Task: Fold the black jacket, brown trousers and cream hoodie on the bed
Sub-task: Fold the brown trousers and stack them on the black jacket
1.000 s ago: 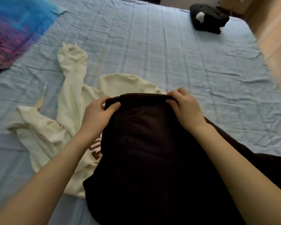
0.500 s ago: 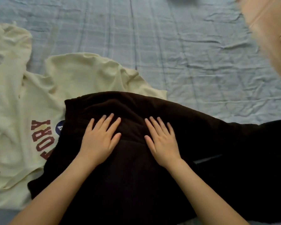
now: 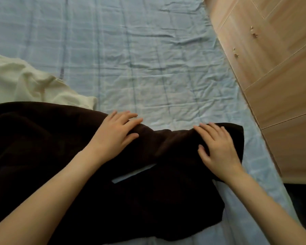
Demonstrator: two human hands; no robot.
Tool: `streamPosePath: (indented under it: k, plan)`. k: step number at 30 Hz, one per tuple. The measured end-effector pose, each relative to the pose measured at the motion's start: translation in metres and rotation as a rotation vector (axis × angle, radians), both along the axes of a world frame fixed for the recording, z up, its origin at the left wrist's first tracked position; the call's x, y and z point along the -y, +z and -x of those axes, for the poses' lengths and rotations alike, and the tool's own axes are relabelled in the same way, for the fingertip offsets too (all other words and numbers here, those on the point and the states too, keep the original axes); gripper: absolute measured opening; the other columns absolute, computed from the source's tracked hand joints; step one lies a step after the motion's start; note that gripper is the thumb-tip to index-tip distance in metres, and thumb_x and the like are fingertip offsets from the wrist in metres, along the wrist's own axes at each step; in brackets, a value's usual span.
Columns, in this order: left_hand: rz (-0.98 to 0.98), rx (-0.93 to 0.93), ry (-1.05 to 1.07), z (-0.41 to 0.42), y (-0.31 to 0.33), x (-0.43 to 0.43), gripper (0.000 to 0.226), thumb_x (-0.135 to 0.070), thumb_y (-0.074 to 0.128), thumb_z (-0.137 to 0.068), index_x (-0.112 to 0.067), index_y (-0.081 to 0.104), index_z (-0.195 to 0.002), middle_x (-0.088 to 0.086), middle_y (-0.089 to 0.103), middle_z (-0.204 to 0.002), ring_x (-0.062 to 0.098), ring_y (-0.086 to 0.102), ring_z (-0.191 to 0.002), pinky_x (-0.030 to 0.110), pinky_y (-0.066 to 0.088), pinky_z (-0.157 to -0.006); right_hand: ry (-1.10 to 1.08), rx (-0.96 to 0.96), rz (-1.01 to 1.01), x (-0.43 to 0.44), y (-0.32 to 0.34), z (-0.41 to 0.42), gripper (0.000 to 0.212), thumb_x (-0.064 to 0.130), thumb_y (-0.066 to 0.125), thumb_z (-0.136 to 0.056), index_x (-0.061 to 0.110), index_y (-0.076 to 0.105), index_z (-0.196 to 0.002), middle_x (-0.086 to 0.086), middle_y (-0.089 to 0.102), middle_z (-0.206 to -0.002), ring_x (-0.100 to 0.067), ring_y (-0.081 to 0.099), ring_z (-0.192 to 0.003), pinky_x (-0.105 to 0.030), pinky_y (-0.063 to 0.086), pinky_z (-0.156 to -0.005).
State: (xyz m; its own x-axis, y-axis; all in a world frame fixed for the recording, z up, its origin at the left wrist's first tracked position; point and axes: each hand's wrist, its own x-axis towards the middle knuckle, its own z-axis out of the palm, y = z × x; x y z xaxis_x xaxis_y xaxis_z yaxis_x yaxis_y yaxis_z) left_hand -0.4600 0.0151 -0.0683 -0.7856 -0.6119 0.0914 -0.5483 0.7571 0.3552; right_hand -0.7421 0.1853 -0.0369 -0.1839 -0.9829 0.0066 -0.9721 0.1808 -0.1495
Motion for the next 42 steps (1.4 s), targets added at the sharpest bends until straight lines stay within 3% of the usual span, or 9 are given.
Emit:
streamPosePath:
  k: [4,7,11,17,19,23,28,34,42]
  plan:
    - [-0.122,0.339,0.078,0.027,-0.019,0.021,0.043,-0.047,0.051,-0.096,-0.03,0.053,-0.135,-0.003,0.059,-0.13,0.019,0.045,-0.133,0.05,0.01,-0.119,-0.051,-0.052,-0.306,0.012,-0.008,0.061,0.063,0.032,0.067,-0.088,0.026,0.044,-0.147,0.002,0.055,-0.136,-0.023,0.044,-0.135,-0.051,0.017,-0.117]
    - [-0.181,0.169,0.115,0.028,-0.014,0.027,0.019,-0.036,0.054,-0.097,-0.026,0.065,-0.109,-0.004,0.07,-0.106,0.02,0.062,-0.108,0.046,0.029,-0.11,-0.009,-0.03,-0.388,0.033,0.0,0.082,0.033,0.025,0.066,-0.088,0.023,0.067,-0.12,-0.003,0.064,-0.113,-0.028,0.06,-0.11,-0.046,0.041,-0.099]
    - [-0.046,-0.107,0.224,0.026,0.014,0.043,0.025,-0.034,0.052,-0.091,-0.016,0.067,-0.1,0.004,0.072,-0.091,0.03,0.066,-0.086,0.042,0.049,-0.078,0.111,-0.037,0.043,0.064,0.036,0.104,0.022,0.006,0.075,-0.075,0.011,0.075,-0.096,-0.012,0.065,-0.09,-0.037,0.065,-0.085,-0.044,0.041,-0.078]
    - [-0.097,-0.085,0.379,0.029,0.019,0.069,0.025,-0.023,0.067,-0.09,-0.015,0.065,-0.114,0.007,0.07,-0.107,0.029,0.064,-0.102,0.04,0.048,-0.088,0.357,-0.286,0.629,0.107,0.05,0.09,0.011,-0.001,0.065,-0.087,0.0,0.074,-0.095,-0.015,0.064,-0.082,-0.032,0.06,-0.07,-0.044,0.041,-0.075]
    - [-0.33,0.001,0.365,0.03,0.011,0.068,0.027,-0.031,0.062,-0.093,-0.022,0.066,-0.118,-0.001,0.069,-0.114,0.016,0.062,-0.106,0.032,0.045,-0.09,0.438,-0.233,0.456,0.1,0.033,0.081,0.016,0.006,0.068,-0.085,0.001,0.072,-0.1,-0.016,0.064,-0.087,-0.035,0.061,-0.074,-0.043,0.042,-0.072]
    - [-0.358,0.17,0.265,0.027,0.0,0.063,0.025,-0.037,0.053,-0.096,-0.027,0.069,-0.114,-0.008,0.067,-0.115,0.014,0.06,-0.108,0.036,0.047,-0.093,0.41,-0.015,-0.526,0.064,0.0,0.076,0.047,0.054,0.055,-0.091,0.031,0.056,-0.132,0.01,0.059,-0.115,-0.012,0.059,-0.107,-0.032,0.049,-0.084]
    - [0.009,0.066,0.347,0.021,0.003,0.085,0.022,-0.018,0.061,-0.093,-0.011,0.068,-0.112,0.014,0.066,-0.11,0.037,0.061,-0.102,0.046,0.048,-0.087,0.242,0.324,0.069,0.112,-0.013,0.093,0.026,0.013,0.054,-0.094,0.013,0.069,-0.116,-0.001,0.071,-0.109,-0.019,0.066,-0.102,-0.032,0.05,-0.089]
    - [-0.326,0.225,0.468,-0.034,-0.008,0.1,0.033,-0.036,0.071,-0.085,-0.017,0.069,-0.113,0.007,0.07,-0.103,0.027,0.062,-0.1,0.04,0.048,-0.087,0.098,0.19,-0.455,0.147,-0.051,0.115,0.052,0.026,0.058,-0.097,0.02,0.044,-0.146,-0.006,0.057,-0.135,-0.027,0.055,-0.121,-0.036,0.042,-0.099]
    - [-0.018,0.01,0.564,-0.043,0.0,0.097,0.034,-0.034,0.086,-0.072,-0.019,0.056,-0.074,0.0,0.056,-0.072,0.031,0.054,-0.075,0.043,0.043,-0.069,0.119,0.072,-0.091,0.123,-0.008,0.13,0.017,0.018,0.068,-0.091,0.005,0.064,-0.102,-0.015,0.058,-0.093,-0.039,0.06,-0.086,-0.039,0.044,-0.075]
